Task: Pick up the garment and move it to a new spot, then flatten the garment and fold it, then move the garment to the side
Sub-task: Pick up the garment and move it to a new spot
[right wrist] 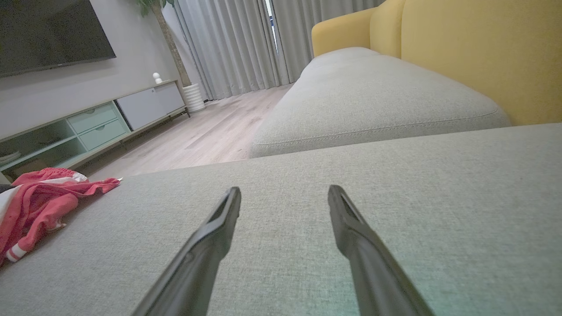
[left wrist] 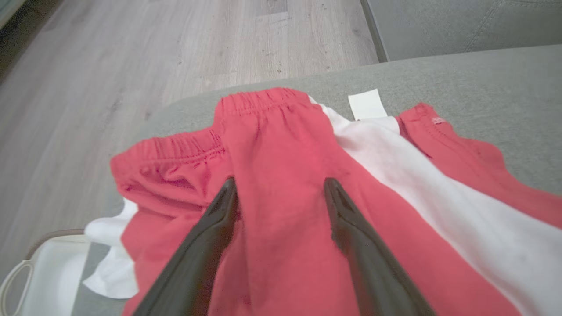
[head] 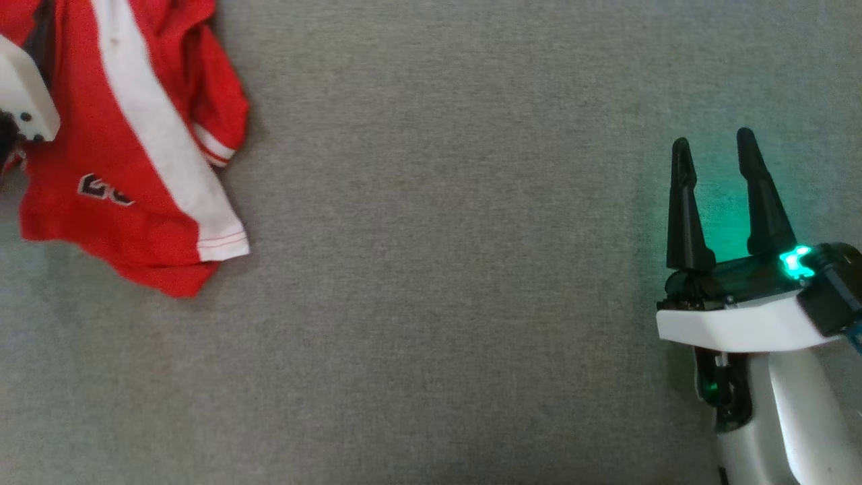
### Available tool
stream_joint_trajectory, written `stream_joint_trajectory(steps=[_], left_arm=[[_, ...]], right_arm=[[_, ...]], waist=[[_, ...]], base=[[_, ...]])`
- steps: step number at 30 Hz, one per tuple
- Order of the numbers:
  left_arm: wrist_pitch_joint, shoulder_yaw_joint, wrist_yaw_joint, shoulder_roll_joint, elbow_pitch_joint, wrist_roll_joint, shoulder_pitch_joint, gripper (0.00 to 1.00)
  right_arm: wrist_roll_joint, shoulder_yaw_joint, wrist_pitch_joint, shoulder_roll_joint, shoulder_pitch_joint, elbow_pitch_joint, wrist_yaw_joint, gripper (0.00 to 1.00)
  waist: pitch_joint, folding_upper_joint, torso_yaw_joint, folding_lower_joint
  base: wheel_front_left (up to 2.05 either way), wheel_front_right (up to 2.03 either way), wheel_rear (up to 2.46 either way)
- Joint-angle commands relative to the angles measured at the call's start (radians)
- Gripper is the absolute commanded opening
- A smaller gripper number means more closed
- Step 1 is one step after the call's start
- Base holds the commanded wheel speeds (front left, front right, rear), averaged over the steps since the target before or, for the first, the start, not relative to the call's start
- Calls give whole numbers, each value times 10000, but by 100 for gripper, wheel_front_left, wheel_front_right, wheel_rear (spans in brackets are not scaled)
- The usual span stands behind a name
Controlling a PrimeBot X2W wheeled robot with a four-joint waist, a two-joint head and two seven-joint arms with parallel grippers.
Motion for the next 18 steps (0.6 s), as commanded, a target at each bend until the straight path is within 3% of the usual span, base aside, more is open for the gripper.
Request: stream_joint_trajectory(steps=[1,6,7,8,18], left_arm=[[-2,226,19,717,-32,-179,-408,100],[-120,-118,18,704,600,-713,-514,100],[-192,-140,18,713,744,-797,-559,40],[-306,-202,18,717,845,-830,-601,0],[-2139,-649,18,648,1069,-1145,-1153,0]], right_arm=[[50,281,-105,-39,-92,-408,-7,100],[17,281,-105,-39,-75,-467,-7,100],[13,275,-105,-39,-69,-473,-7,100],[9,266,-105,-39,-61,-469,-7,100],[142,279,-105,-39,110,-192,-7,100]], waist=[[155,1,-203,-1],[199,1,-341,-1],[188,1,-356,-1],[161,1,-365,-1],[-707,1,-152,-1]], base=[[0,0,0],[0,0,0],[0,0,0],[0,0,0],[0,0,0]])
